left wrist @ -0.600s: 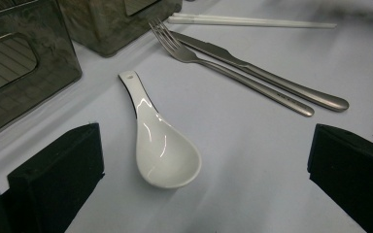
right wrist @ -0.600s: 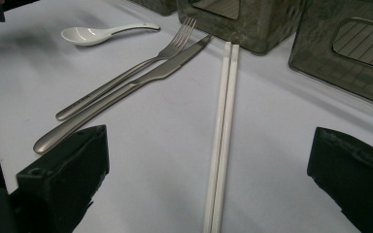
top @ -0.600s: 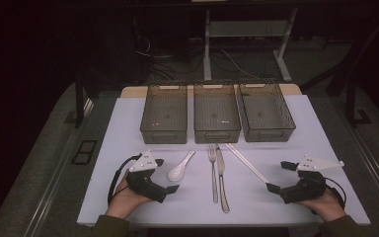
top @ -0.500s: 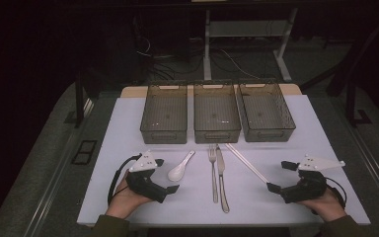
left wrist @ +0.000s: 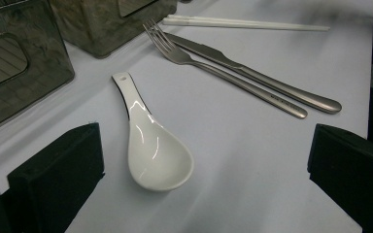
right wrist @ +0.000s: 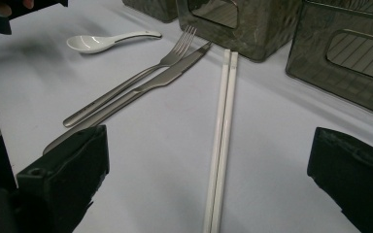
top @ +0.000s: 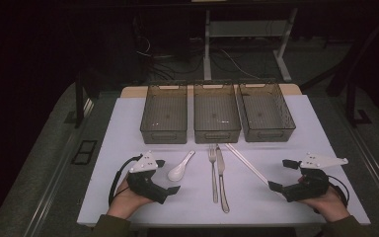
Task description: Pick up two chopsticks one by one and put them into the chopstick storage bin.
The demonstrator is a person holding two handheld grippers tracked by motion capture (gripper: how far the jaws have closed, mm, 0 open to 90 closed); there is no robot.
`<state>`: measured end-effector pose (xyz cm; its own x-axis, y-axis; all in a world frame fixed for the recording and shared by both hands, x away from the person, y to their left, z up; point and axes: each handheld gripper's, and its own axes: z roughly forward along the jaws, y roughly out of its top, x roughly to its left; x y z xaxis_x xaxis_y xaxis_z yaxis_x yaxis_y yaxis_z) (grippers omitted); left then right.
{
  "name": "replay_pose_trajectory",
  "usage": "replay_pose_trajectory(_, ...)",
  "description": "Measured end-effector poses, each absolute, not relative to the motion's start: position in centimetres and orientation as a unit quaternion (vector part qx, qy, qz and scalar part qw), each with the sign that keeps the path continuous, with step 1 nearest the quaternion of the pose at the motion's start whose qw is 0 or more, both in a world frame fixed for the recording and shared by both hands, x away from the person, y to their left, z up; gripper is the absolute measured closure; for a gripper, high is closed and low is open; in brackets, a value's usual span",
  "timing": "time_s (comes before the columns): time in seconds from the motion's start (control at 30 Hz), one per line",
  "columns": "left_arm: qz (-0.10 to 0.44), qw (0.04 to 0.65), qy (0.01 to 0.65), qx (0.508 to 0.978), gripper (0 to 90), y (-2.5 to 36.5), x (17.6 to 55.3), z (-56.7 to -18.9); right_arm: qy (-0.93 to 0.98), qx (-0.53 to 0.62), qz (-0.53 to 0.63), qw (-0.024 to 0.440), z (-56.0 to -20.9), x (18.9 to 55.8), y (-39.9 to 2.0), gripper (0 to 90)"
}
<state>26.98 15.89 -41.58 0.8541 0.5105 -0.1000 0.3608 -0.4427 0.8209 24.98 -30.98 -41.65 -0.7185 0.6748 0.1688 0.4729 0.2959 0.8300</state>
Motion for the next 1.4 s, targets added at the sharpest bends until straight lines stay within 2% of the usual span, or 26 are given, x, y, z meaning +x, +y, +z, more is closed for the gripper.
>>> replay_pose_trajectory(0.63,0.073,0.459,0.250,0.849,0.0,15.6,26.9,-42.1,0.804,0.361,0.459,0.115,-40.8,26.7,-29.6,1.5)
replay_pose_trajectory(1.4,0.071,0.472,0.246,0.844,0.0,15.7,27.3,-42.3,0.813,0.363,0.444,0.100,-41.1,29.1,-27.8,1.6)
